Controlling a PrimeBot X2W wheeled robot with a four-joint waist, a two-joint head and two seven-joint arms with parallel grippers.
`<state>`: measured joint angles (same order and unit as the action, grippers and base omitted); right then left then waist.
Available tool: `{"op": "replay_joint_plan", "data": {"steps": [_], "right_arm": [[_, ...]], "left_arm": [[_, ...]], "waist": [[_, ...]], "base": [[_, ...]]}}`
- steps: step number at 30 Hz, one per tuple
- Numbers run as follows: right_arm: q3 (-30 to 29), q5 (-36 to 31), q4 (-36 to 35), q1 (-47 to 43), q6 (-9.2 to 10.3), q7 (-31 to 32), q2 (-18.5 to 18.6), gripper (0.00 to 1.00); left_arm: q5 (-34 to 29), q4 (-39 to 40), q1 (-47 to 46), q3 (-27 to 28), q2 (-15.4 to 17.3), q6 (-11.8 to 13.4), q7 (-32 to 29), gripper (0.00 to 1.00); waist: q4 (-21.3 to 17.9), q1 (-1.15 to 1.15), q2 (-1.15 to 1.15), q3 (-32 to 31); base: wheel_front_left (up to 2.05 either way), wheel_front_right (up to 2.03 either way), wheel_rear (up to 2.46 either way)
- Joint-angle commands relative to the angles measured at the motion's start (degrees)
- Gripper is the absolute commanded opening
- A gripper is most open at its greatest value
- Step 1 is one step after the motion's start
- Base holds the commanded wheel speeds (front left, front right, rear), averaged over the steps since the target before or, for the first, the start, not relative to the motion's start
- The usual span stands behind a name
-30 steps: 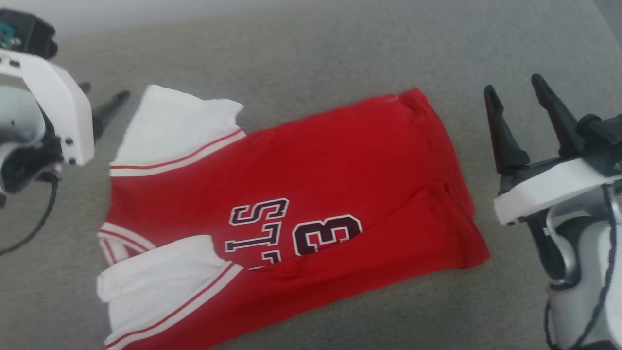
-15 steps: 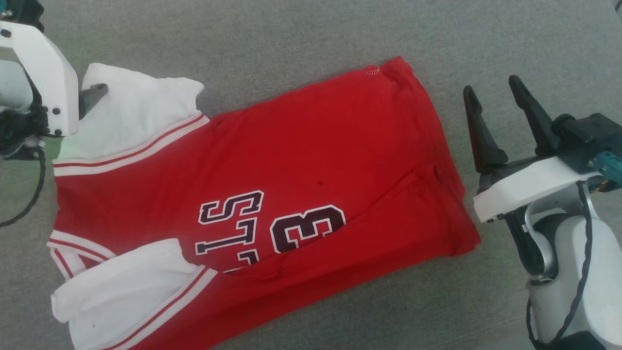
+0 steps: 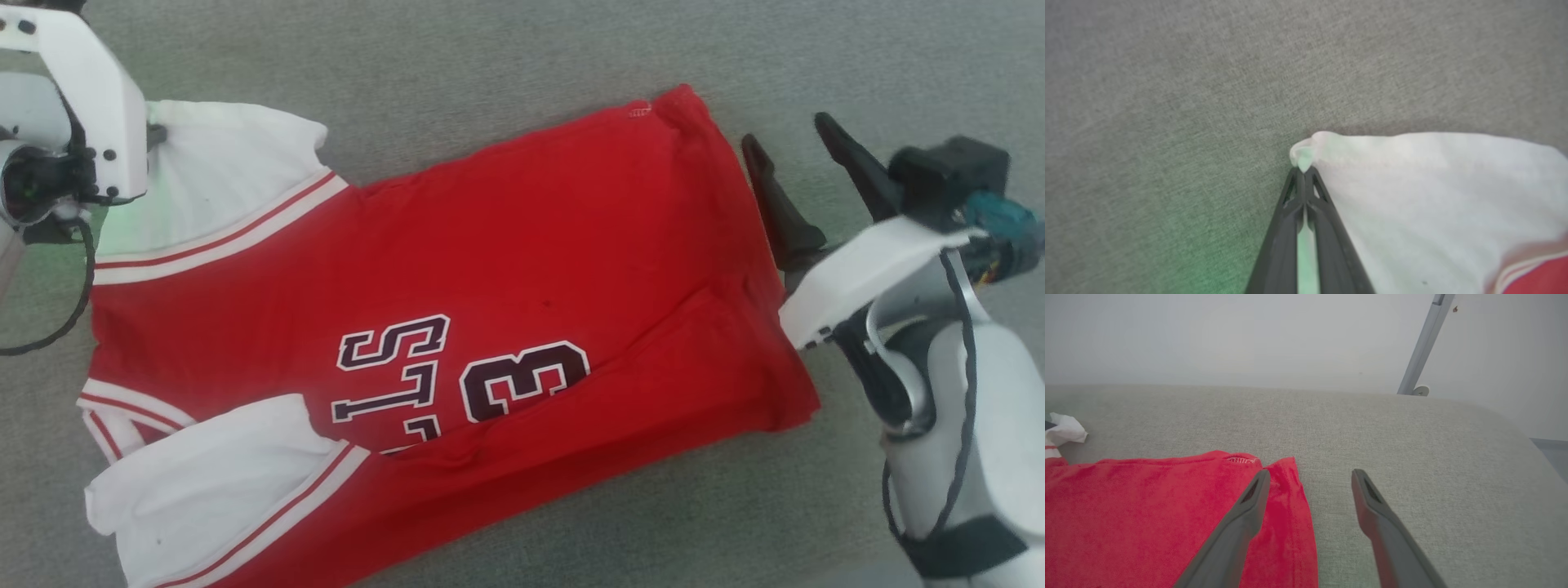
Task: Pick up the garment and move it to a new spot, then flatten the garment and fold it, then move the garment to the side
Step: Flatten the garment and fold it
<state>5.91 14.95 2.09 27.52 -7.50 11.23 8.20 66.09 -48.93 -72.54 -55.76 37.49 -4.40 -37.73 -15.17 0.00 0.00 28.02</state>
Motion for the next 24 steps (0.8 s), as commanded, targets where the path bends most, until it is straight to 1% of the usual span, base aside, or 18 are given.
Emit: {"op": "replay_joint_plan", "data": {"steps": [1, 5, 11, 14, 20, 21, 22, 23, 24], "right_arm": [[0.2, 0.3, 0.7, 1.1, 0.04, 0.8, 0.5, 1.00], [1.7, 2.2, 4.8, 5.6, 0.05, 5.1, 2.5, 1.00], [4.9, 5.1, 14.0, 12.7, 0.05, 12.3, 5.1, 1.00], [7.4, 6.8, 18.4, 15.9, 0.05, 16.0, 6.4, 1.00], [13.2, 12.7, 25.9, 19.6, 0.02, 25.1, 7.4, 1.00], [13.8, 13.4, 26.8, 20.1, 0.01, 26.6, 7.7, 0.86], [14.7, 13.6, 27.5, 20.8, 0.01, 27.8, 8.3, 0.40], [15.2, 13.9, 28.1, 21.3, 0.02, 28.3, 8.7, 0.00], [15.4, 14.4, 28.5, 21.8, 0.02, 28.5, 9.1, 0.00]], "left_arm": [[-0.8, -1.3, 2.7, -1.9, -1.2, -0.5, -0.8, 0.00], [-1.2, -2.3, 1.3, -2.0, -2.6, -1.3, 0.2, 0.00], [-1.1, -3.5, -0.5, -2.2, -4.8, -2.1, 1.5, 0.00], [-1.0, -4.1, -1.2, -2.4, -5.8, -2.5, 2.1, 0.00], [-0.6, -5.2, -2.1, -2.5, -7.2, -2.8, 3.8, 0.00], [-0.5, -5.3, -2.1, -2.4, -7.5, -2.9, 4.1, 0.00], [-0.4, -5.4, -2.2, -2.5, -7.7, -2.9, 4.7, 0.00], [-0.3, -5.4, -2.3, -2.4, -7.9, -2.9, 5.3, 0.00], [-0.2, -5.5, -2.4, -2.3, -8.1, -2.9, 5.7, 0.00]], "waist": [[0.4, 0.00, 0.00, 0.1], [1.9, 0.00, 0.00, 0.3], [4.6, 0.00, 0.00, 0.7], [5.8, 0.00, 0.00, 0.9], [7.4, 0.00, 0.00, 1.2], [7.6, 0.00, 0.00, 1.2], [7.8, 0.00, 0.00, 1.2], [8.0, 0.00, 0.00, 1.2], [8.2, 0.00, 0.00, 1.1]], "base": [[0.00, 0.00, 0.00], [0.00, 0.00, 0.00], [0.00, 0.00, 0.00], [0.00, 0.00, 0.00], [0.00, 0.00, 0.00], [0.00, 0.00, 0.00], [0.00, 0.00, 0.00], [0.00, 0.00, 0.00], [0.00, 0.00, 0.00]]}}
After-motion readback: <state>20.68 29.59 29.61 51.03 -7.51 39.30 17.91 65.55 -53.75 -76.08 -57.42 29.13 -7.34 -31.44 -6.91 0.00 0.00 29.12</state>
